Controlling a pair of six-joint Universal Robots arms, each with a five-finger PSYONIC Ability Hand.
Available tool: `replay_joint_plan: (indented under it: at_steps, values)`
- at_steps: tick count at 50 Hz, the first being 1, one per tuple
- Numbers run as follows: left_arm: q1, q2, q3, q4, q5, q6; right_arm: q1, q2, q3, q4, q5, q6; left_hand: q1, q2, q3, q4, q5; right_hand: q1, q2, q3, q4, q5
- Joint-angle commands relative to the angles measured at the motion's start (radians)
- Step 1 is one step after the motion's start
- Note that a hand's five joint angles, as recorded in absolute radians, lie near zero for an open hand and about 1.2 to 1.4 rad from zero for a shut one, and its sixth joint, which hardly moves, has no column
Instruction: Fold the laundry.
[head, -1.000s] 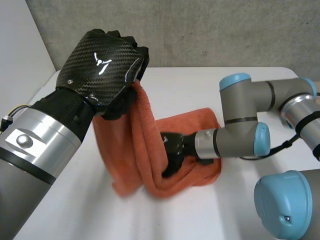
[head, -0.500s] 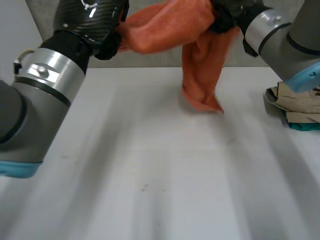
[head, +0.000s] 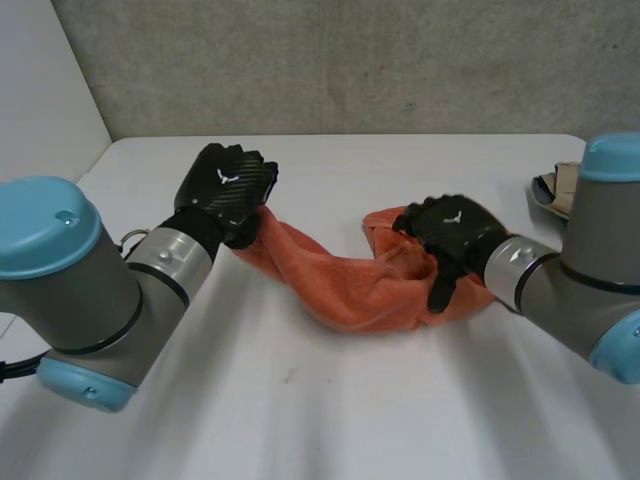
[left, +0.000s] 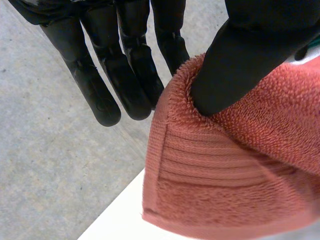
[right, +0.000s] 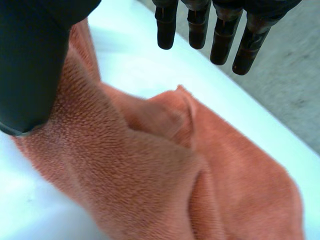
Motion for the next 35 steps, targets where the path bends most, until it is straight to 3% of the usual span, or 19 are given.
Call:
replay_joint_plan:
  at_steps: [1,12,16,25,35]
  values:
    - [0.011,0.116,-0.059,0.000,0.005,-0.006,-0.069,-0.037,-0.055,0.015,0.021,0.011,0.242,0.170,0.175,0.168,0.212,-0.030,-0.048,-0.042,-0.061,-0.070]
    - [0.011,0.203,-0.098,-0.005,0.003,-0.008,-0.311,-0.038,-0.045,0.110,-0.003,0.145,0.222,0.149,0.154,0.147,0.191,-0.030,-0.048,-0.042,-0.061,-0.070]
    - [0.011,0.213,-0.102,-0.005,0.003,-0.014,-0.345,-0.025,-0.028,0.121,-0.044,0.149,0.222,0.149,0.154,0.147,0.191,-0.030,-0.048,-0.042,-0.061,-0.070]
    - [0.011,0.237,-0.115,-0.009,0.003,-0.014,-0.353,0.043,-0.028,0.115,-0.202,0.024,0.219,0.146,0.152,0.145,0.188,0.013,-0.005,0.000,-0.019,-0.028]
    - [0.011,0.245,-0.121,-0.011,0.002,-0.014,-0.289,0.170,-0.100,0.121,-0.227,-0.061,0.213,0.140,0.146,0.139,0.182,0.121,0.103,0.109,0.090,0.081]
